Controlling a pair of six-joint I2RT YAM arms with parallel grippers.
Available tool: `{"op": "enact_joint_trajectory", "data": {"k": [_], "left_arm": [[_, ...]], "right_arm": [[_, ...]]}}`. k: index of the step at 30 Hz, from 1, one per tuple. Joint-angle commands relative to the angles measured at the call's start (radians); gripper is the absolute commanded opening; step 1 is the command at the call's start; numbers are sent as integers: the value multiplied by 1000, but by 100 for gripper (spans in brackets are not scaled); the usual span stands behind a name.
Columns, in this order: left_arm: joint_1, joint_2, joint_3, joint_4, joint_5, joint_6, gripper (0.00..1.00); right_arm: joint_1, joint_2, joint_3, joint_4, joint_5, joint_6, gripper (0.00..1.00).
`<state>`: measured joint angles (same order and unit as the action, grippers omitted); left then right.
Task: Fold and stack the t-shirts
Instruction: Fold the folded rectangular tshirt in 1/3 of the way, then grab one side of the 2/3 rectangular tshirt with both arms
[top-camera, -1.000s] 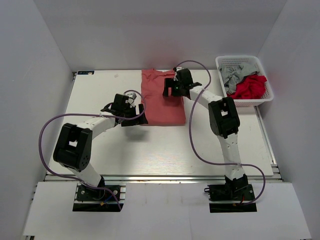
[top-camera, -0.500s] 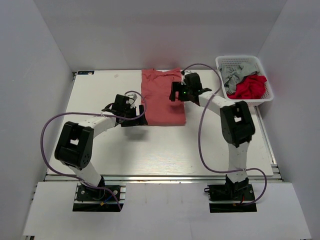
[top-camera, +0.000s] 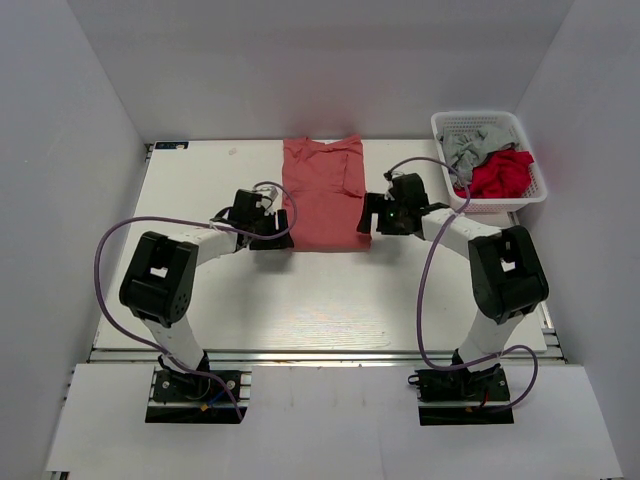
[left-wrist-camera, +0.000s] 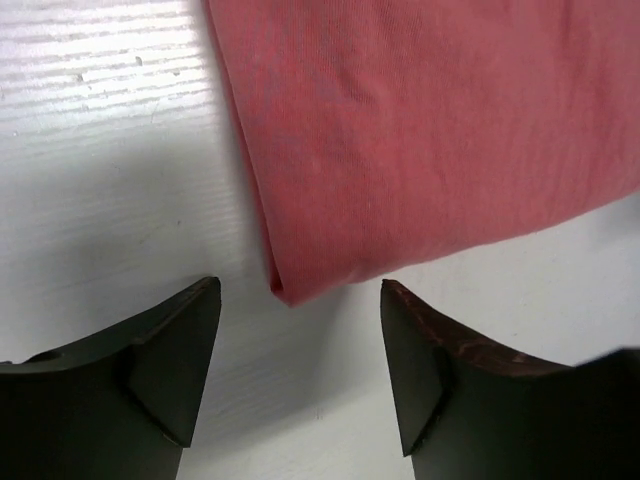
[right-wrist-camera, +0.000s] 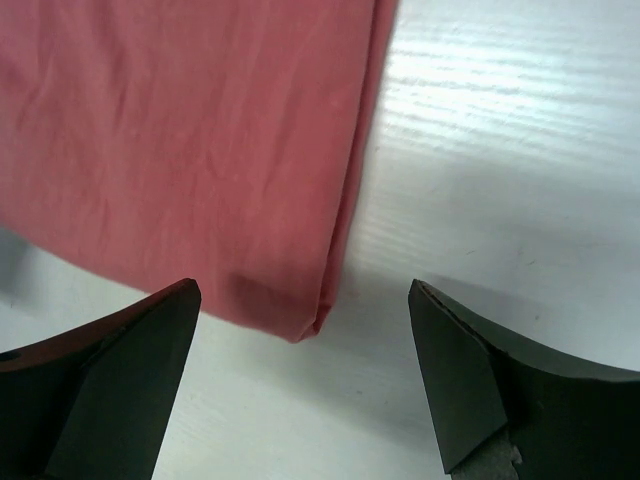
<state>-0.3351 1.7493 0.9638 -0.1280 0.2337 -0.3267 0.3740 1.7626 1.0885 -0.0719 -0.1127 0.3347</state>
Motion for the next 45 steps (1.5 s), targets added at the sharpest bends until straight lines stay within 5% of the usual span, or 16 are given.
{"op": "enact_joint_trajectory", "data": {"k": [1, 9, 13, 16, 17, 19, 20, 22, 33, 45], "left_arm": [[7, 22, 0, 53, 15, 43, 72], [-5, 49, -39, 128, 15, 101, 50], [-5, 49, -48, 148, 44, 112, 35], [-5, 58, -48, 148, 56, 112, 18], [-5, 58, -48, 157, 56, 112, 11], [-5, 67, -48, 157, 65, 112, 11], [-5, 67, -37, 145, 65, 112, 1], [-5, 67, -22, 130, 78, 103, 0], [-15, -177, -171, 145, 182, -29, 0], [-42, -707, -220, -185, 339, -81, 0]], "right_arm": [[-1, 9, -4, -19, -97, -8, 90], [2, 40, -51, -11, -90, 13, 90], [0, 61, -59, 9, -110, 24, 80], [-1, 89, -59, 46, -142, 27, 62], [0, 103, -47, 44, -150, 24, 43], [2, 116, -33, 43, -168, 23, 25], [2, 117, -35, 44, -173, 18, 11], [3, 101, -47, 53, -182, 23, 1], [5, -141, -176, 73, -199, -20, 0], [3, -588, -155, -385, -245, -83, 0]]}}
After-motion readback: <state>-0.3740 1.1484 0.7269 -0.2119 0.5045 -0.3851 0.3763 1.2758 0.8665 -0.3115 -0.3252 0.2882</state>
